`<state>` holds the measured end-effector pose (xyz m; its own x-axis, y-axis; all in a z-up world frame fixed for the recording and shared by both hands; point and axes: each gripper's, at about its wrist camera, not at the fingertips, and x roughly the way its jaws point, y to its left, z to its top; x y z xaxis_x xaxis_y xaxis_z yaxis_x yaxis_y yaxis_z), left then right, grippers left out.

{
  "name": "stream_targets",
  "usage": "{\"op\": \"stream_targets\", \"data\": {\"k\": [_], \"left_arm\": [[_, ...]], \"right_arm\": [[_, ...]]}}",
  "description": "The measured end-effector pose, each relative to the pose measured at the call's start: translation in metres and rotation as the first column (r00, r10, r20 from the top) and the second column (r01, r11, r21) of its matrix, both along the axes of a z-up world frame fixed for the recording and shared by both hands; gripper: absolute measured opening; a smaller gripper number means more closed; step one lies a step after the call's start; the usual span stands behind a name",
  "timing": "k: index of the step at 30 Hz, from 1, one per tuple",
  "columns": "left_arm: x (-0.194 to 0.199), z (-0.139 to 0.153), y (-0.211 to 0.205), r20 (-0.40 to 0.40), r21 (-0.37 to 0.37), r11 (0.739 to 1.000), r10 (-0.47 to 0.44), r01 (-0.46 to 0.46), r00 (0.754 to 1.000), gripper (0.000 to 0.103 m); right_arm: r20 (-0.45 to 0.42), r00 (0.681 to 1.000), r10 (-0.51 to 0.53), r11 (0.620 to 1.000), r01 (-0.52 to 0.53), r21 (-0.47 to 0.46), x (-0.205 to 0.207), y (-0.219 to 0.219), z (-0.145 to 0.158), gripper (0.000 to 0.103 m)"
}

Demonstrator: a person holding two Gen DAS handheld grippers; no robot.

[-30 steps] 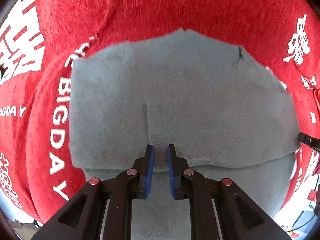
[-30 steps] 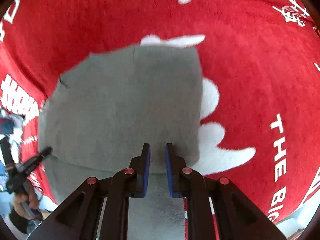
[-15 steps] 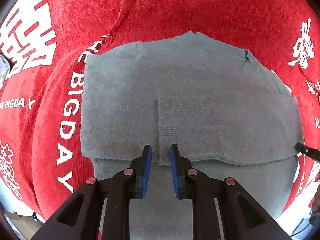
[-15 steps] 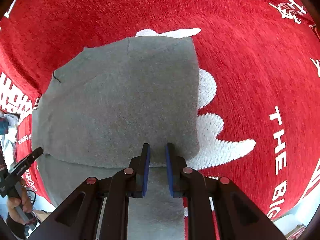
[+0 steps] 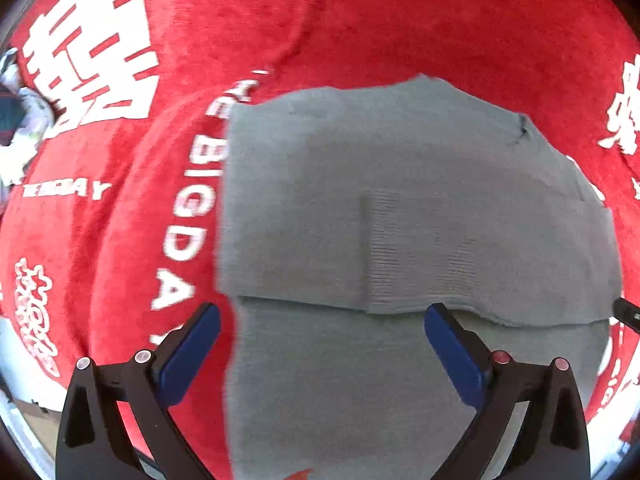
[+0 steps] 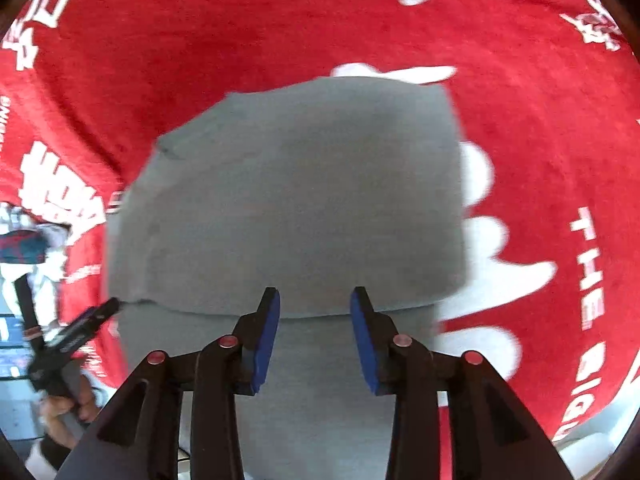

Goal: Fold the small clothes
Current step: 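Grasp the sweater side edge with the right gripper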

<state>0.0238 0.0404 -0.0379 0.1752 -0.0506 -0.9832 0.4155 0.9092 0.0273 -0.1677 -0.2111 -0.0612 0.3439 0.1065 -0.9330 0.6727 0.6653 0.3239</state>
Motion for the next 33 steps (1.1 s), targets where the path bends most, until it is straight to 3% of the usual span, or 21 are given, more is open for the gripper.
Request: {"op": "stream_targets", "data": {"k": [3,5,9,13,17,18,19,20,24,28,33], "left_arm": [[0.011,0.001,0.025,0.013,0.007,0.999,0.039,-0.039,0.999,0.102],[0.02,-0.002,0.045,-0.023,-0.018,0.997,0.071,-0.072,0.997,0.102],[0.036,-0.012,0.073,-0.084,-0.081,0.986,0.139,-0.145,0.987,0.102],[0.049,-0.028,0.078,-0.133,-0.128,0.974,0.167,-0.184,0.977,0.101],[0.058,-0.038,0.077,-0.158,-0.161,0.964,0.185,-0.21,0.97,0.064],[0.06,-0.037,0.076,-0.148,-0.178,0.964,0.173,-0.199,0.974,0.048],[0.061,-0.035,0.075,-0.163,-0.219,0.959,0.147,-0.181,0.976,0.018],[0.062,-0.033,0.074,-0.176,-0.249,0.952,0.134,-0.176,0.975,0.016],[0.062,-0.031,0.077,-0.128,-0.231,0.966,0.088,-0.116,0.988,0.016],[0.062,-0.037,0.088,-0.147,-0.265,0.954,0.103,-0.14,0.984,0.016],[0.054,-0.02,0.094,-0.112,-0.241,0.965,0.08,-0.105,0.99,0.016]], "right_arm": [[0.069,0.998,0.009,0.99,-0.018,0.136,0.016,0.022,-0.008,0.044],[0.109,0.994,0.0,0.969,-0.026,0.244,0.029,0.041,-0.02,0.044],[0.152,0.984,-0.097,0.875,0.011,0.484,0.065,0.081,-0.062,0.044],[0.149,0.97,-0.19,0.807,0.068,0.587,0.095,0.106,-0.095,0.044],[0.154,0.958,-0.243,0.809,0.112,0.577,0.11,0.112,-0.106,0.042],[0.154,0.956,-0.251,0.81,0.121,0.573,0.11,0.11,-0.105,0.019],[0.147,0.957,-0.251,0.813,0.126,0.568,0.113,0.11,-0.103,0.011],[0.139,0.96,-0.244,0.819,0.127,0.559,0.115,0.111,-0.102,0.011],[0.133,0.969,-0.207,0.846,0.109,0.522,0.116,0.117,-0.1,0.011],[0.121,0.965,-0.231,0.831,0.132,0.54,0.113,0.118,-0.112,0.011],[0.111,0.985,-0.135,0.875,0.066,0.48,0.116,0.124,-0.094,0.021]]}}
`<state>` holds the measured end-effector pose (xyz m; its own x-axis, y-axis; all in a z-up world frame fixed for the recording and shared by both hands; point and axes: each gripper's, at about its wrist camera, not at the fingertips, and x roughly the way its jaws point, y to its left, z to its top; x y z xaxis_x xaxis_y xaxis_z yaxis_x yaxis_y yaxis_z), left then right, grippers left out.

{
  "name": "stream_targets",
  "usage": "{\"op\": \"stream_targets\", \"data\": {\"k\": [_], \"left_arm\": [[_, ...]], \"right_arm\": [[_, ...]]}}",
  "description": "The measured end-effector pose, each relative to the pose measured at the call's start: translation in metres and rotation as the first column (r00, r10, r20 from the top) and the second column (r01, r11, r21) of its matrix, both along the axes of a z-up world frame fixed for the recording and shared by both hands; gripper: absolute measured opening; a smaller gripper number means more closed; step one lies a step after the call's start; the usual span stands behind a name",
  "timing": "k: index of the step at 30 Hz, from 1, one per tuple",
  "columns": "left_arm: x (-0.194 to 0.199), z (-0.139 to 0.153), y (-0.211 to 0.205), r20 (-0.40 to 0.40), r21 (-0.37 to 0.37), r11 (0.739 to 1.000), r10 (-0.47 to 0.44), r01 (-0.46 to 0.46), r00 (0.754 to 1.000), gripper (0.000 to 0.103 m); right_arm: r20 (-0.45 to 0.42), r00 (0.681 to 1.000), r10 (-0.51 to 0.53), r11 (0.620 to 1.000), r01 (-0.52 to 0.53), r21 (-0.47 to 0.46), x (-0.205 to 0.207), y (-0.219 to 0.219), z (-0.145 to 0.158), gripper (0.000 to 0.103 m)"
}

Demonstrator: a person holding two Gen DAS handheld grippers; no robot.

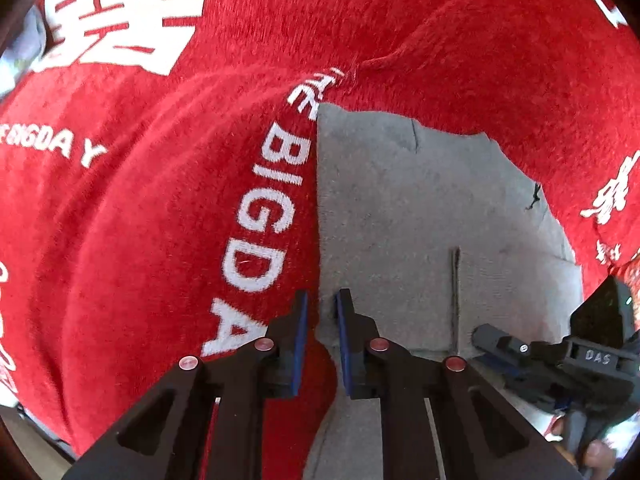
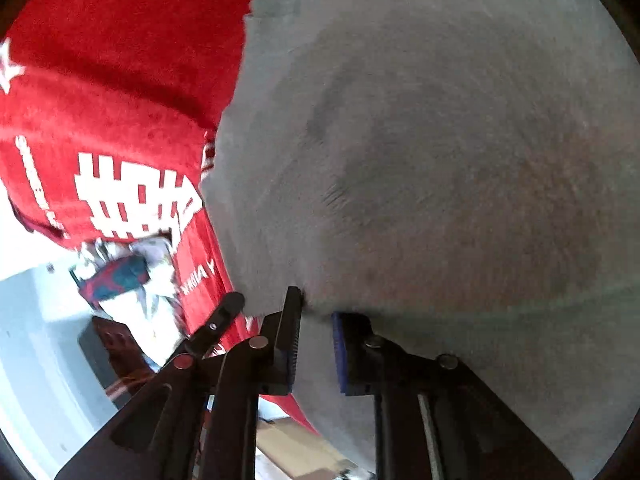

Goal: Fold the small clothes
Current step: 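Grasp the sweater side edge with the right gripper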

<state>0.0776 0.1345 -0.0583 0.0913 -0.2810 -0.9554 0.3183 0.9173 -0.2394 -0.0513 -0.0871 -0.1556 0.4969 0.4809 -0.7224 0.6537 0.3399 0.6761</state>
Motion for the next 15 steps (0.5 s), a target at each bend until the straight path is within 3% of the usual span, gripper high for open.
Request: {"op": "stream_targets", "data": {"k": [5,9,11,12,14,15], "left_arm": [[-0.015,0.017,0.002,0.025,0.057,0.998,-0.033,0.031,0.999,0.016],[-0.031,0.026,0.006,0.017,0.07,0.997,-0.024,0.023,1.0,0.017],[-0.038,0.026,0.004,0.007,0.084,0.996,-0.03,0.029,1.0,0.017],[-0.042,0.026,0.004,0.0,0.092,0.995,-0.035,0.034,0.999,0.023],[-0.048,0.025,0.002,0.004,0.121,0.992,-0.031,0.031,0.999,0.1],[-0.051,0.028,0.002,0.032,0.14,0.99,-0.023,0.019,0.999,0.103]], "right_arm": [[-0.011,0.997,0.073,0.997,-0.073,-0.04,-0.011,0.008,0.019,0.022],[-0.033,0.993,0.111,0.988,-0.114,-0.102,-0.027,0.012,0.035,0.048],[-0.038,0.992,0.123,0.984,-0.127,-0.124,-0.034,0.011,0.041,0.048],[-0.041,0.991,0.126,0.983,-0.131,-0.131,-0.038,0.01,0.043,0.048],[-0.045,0.991,0.127,0.981,-0.132,-0.139,-0.044,0.008,0.046,0.048],[-0.047,0.991,0.128,0.98,-0.133,-0.146,-0.047,0.008,0.048,0.048]]}}
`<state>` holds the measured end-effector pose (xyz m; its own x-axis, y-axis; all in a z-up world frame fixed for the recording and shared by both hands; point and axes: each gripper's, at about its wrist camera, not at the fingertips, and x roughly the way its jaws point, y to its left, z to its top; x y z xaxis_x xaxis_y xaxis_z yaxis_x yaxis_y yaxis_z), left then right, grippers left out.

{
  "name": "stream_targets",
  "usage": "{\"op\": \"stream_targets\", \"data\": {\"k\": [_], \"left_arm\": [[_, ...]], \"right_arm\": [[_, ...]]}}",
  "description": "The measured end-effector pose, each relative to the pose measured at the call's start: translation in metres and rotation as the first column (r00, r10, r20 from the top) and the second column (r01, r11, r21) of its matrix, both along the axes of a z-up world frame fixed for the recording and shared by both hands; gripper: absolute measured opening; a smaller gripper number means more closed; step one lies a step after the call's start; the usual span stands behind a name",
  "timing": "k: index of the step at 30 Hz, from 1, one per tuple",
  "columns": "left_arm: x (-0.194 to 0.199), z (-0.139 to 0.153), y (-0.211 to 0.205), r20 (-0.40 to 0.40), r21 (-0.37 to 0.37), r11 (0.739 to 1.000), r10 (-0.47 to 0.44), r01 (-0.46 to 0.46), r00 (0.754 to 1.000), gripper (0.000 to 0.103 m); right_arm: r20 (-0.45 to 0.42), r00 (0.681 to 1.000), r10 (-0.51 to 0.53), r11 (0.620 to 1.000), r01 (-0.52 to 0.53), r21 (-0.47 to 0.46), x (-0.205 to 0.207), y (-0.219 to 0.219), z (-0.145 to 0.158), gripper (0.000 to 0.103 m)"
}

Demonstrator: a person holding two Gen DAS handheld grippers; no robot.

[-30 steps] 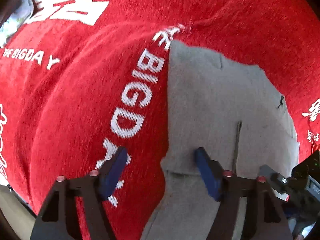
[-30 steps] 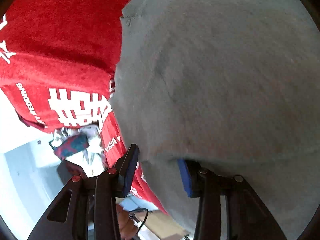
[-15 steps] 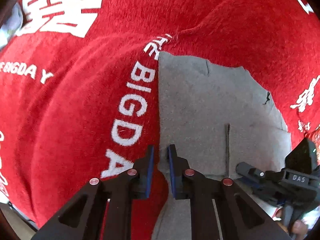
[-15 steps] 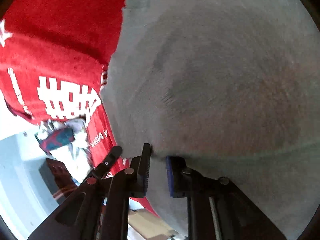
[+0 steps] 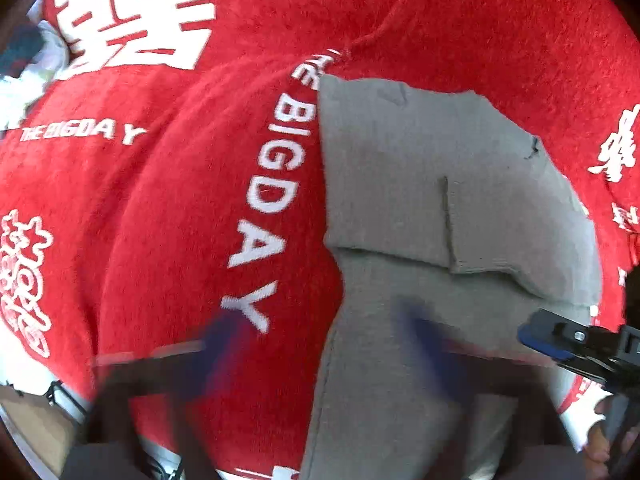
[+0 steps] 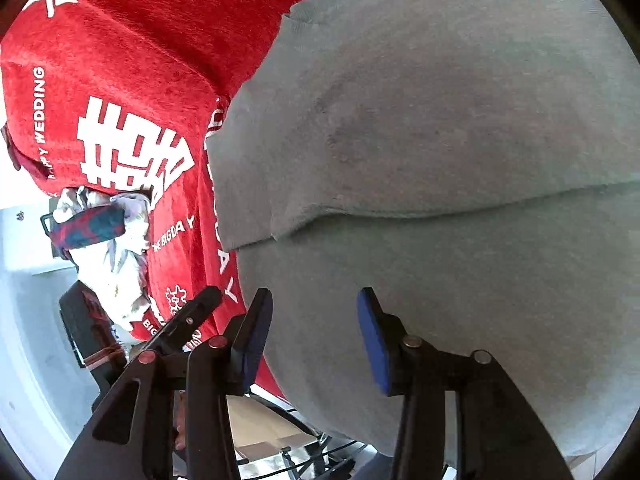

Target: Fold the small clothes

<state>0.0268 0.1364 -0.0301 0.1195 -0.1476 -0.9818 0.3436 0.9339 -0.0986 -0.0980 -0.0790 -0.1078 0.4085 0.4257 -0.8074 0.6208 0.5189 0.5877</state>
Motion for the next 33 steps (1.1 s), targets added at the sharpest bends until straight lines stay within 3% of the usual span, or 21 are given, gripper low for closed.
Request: {"op": "stream_targets", "data": {"k": [2,8,14,16,17,19,22,25,26,27,28,33], "left_arm": [[-0.006,0.005,-0.001,0.033,0.031,0.999,-0.016,0.015,0.999,0.103],[-0.008,0.001,-0.005,0.019,0.065,0.998,-0.019,0.018,1.0,0.103],[-0.008,-0.003,-0.003,0.006,0.083,0.996,-0.016,0.015,1.0,0.103],[-0.008,-0.003,-0.001,0.01,0.09,0.996,-0.015,0.014,1.0,0.103],[-0.007,-0.004,0.0,0.006,0.086,0.996,-0.015,0.014,1.0,0.103],[-0.007,-0.005,0.002,-0.008,0.079,0.997,-0.015,0.016,1.0,0.103],[-0.007,-0.007,0.004,-0.019,0.076,0.997,-0.017,0.019,1.0,0.103],[-0.007,-0.007,0.005,-0.02,0.074,0.997,-0.016,0.017,1.0,0.103],[-0.007,-0.007,0.006,-0.02,0.074,0.997,-0.015,0.016,1.0,0.103],[-0.007,-0.007,0.007,-0.021,0.072,0.997,-0.015,0.017,1.0,0.103],[-0.007,-0.007,0.007,-0.02,0.07,0.997,-0.015,0.017,1.0,0.103],[-0.011,-0.003,0.01,-0.015,0.057,0.998,-0.019,0.02,1.0,0.103]], "right_arm": [[-0.001,1.0,0.001,1.0,-0.001,-0.016,-0.003,0.0,0.002,0.048],[0.023,0.999,-0.035,0.999,0.036,-0.017,0.006,0.001,-0.003,0.048],[0.048,0.985,-0.166,0.983,0.161,0.087,0.032,-0.006,-0.025,0.043],[0.04,0.979,-0.198,0.976,0.194,0.098,0.037,-0.008,-0.032,0.028],[0.035,0.979,-0.201,0.975,0.197,0.1,0.039,-0.008,-0.035,0.011],[0.025,0.983,-0.184,0.979,0.18,0.099,0.046,-0.006,-0.039,0.011],[0.014,0.995,-0.103,0.99,0.101,0.1,0.052,0.003,-0.036,0.015],[-0.002,1.0,-0.02,0.999,0.02,0.034,0.051,0.013,-0.024,0.016],[-0.006,1.0,-0.008,1.0,0.008,0.02,0.05,0.015,-0.022,0.028],[-0.013,1.0,0.007,1.0,-0.007,-0.004,0.046,0.017,-0.017,0.047],[-0.012,1.0,0.01,1.0,-0.011,-0.013,0.044,0.018,-0.014,0.054],[-0.014,1.0,0.02,0.998,-0.02,-0.058,0.027,0.017,0.003,0.058]]}}
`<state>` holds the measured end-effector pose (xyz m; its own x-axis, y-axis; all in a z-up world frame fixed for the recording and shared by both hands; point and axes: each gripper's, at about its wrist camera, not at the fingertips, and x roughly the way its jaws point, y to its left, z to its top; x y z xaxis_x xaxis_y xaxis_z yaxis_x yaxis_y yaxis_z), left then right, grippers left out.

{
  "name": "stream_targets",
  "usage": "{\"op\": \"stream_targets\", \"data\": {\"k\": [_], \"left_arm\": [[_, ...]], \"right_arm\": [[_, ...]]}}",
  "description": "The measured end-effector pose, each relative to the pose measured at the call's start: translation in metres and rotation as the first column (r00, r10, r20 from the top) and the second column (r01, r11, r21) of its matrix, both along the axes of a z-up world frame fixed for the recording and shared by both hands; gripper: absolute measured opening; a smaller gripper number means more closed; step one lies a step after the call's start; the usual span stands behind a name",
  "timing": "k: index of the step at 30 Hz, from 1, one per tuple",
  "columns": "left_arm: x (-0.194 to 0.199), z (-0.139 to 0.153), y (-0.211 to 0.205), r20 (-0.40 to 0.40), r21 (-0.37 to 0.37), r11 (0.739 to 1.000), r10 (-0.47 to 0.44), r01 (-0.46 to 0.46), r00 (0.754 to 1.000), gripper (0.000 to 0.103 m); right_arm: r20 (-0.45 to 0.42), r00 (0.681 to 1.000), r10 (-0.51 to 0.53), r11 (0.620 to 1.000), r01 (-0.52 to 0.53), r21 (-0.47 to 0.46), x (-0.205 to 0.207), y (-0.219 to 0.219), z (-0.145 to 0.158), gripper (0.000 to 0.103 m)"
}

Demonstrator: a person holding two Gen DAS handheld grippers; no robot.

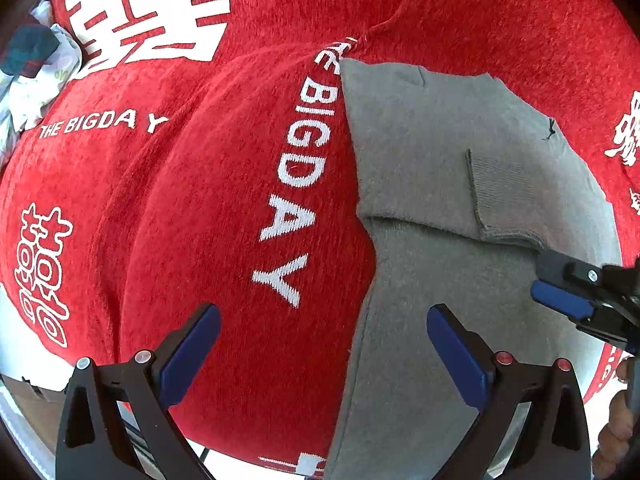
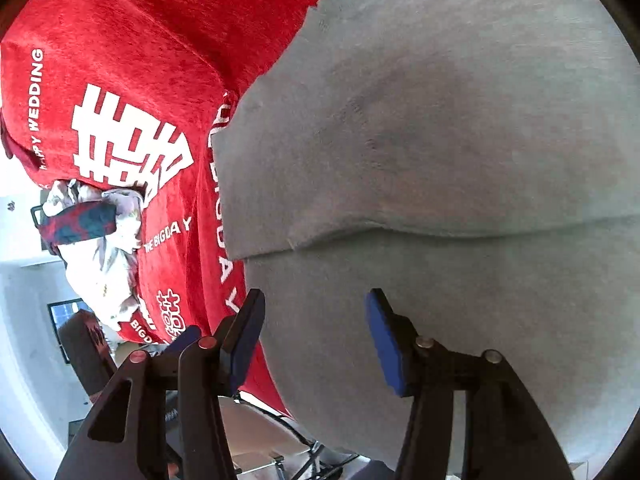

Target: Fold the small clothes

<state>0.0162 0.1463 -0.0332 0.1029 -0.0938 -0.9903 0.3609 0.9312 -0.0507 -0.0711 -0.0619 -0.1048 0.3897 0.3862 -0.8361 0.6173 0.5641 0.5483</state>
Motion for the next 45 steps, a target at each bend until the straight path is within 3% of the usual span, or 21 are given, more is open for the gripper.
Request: {"op": "stream_targets", "data": {"k": [4,6,8,16,20,23,28,33,39,45], "left_arm": [[-0.004,0.002,0.002,-0.005,-0.02,1.0,-0.007,0.007,1.0,0.103],[-0.006,0.004,0.003,-0.006,-0.031,0.999,-0.012,0.012,1.0,0.103],[-0.011,0.007,0.002,-0.004,-0.044,0.999,-0.024,0.024,1.0,0.103],[-0.046,0.014,0.001,0.002,-0.103,0.995,-0.009,0.009,1.0,0.103],[-0.072,0.014,0.008,-0.001,-0.125,0.991,0.042,-0.041,0.999,0.103],[-0.092,0.012,0.017,0.0,-0.135,0.989,0.067,-0.066,0.998,0.103],[-0.131,0.003,0.039,-0.023,-0.135,0.986,0.093,-0.095,0.995,0.103],[-0.167,-0.022,0.055,-0.105,-0.108,0.989,0.09,-0.101,0.99,0.103],[-0.198,-0.065,0.051,-0.196,-0.074,0.994,0.061,-0.076,0.979,0.103],[-0.214,-0.097,0.047,-0.227,-0.063,0.995,0.057,-0.074,0.972,0.103]], "right_arm": [[-0.017,1.0,-0.019,1.0,0.019,-0.024,-0.018,-0.002,0.008,0.062],[-0.013,1.0,-0.028,0.999,0.028,-0.034,-0.028,-0.003,0.014,0.075],[-0.009,1.0,-0.021,0.999,0.021,-0.049,-0.036,-0.002,0.019,0.079],[-0.049,0.997,0.061,0.994,-0.065,-0.086,-0.059,-0.003,0.024,0.084],[-0.02,0.994,0.11,0.991,-0.111,-0.076,-0.065,-0.001,0.026,0.084],[0.045,0.992,0.12,0.991,-0.117,-0.066,-0.078,-0.001,0.032,0.103],[0.088,0.986,0.14,0.99,-0.137,-0.037,-0.117,-0.007,0.031,0.103],[0.016,0.979,0.202,0.979,-0.202,-0.023,-0.182,-0.014,0.017,0.103],[-0.169,0.957,0.234,0.971,-0.24,-0.018,-0.274,-0.014,-0.033,0.103],[-0.247,0.938,0.242,0.962,-0.264,-0.063,-0.306,-0.011,-0.083,0.103]]}}
